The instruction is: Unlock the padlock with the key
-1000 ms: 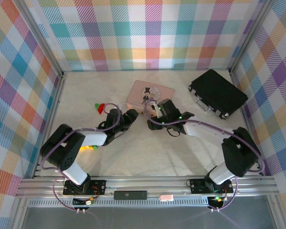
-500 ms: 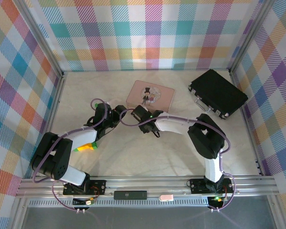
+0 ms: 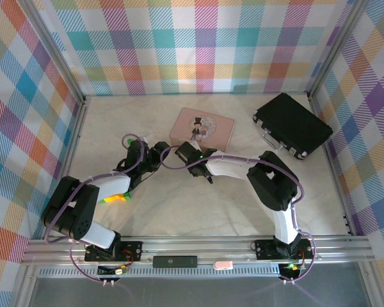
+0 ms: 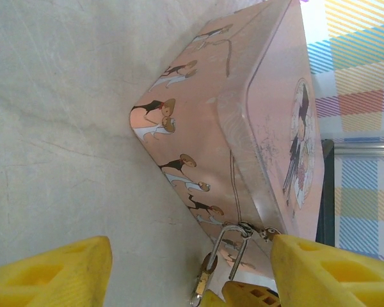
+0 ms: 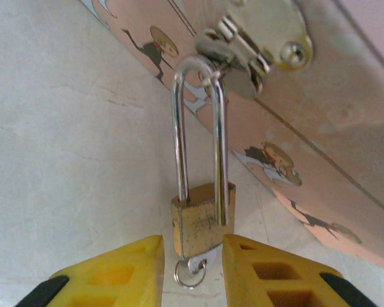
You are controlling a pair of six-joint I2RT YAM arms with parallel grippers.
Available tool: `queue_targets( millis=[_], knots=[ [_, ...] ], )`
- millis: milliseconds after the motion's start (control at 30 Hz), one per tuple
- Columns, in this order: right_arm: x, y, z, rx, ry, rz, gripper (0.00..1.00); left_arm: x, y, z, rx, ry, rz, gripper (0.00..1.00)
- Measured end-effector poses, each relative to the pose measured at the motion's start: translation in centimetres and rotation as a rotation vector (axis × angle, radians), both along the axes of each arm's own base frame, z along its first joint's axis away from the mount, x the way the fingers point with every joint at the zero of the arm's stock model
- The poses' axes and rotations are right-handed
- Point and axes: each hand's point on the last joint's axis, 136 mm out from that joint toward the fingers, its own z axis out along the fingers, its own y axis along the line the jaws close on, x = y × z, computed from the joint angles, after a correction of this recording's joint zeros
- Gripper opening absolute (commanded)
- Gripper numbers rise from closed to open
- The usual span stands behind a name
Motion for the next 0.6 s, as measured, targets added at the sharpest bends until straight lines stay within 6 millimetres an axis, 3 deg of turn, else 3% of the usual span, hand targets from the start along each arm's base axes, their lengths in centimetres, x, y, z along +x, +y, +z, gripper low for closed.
queue_targets(
  millis=[333,500,600],
  knots=[
    [-0.4,-0.6,-1.9,-0.043,0.022,0.021,0.33,-0.5,-0.4,-1.8,-0.059,0.032,0.001,0.64],
    [-0.3,-0.9,-2.0,-0.053,0.007,0.007,0.11,-0.4,-0.6,-1.5,-0.073,0.017,-0.007,0.64],
    [-0.1,-1.0,-1.9,-0.053,-0.003,0.016,0.06,-0.3,-0.8,-1.3,-0.080,0.007,-0.013,0.64]
  ],
)
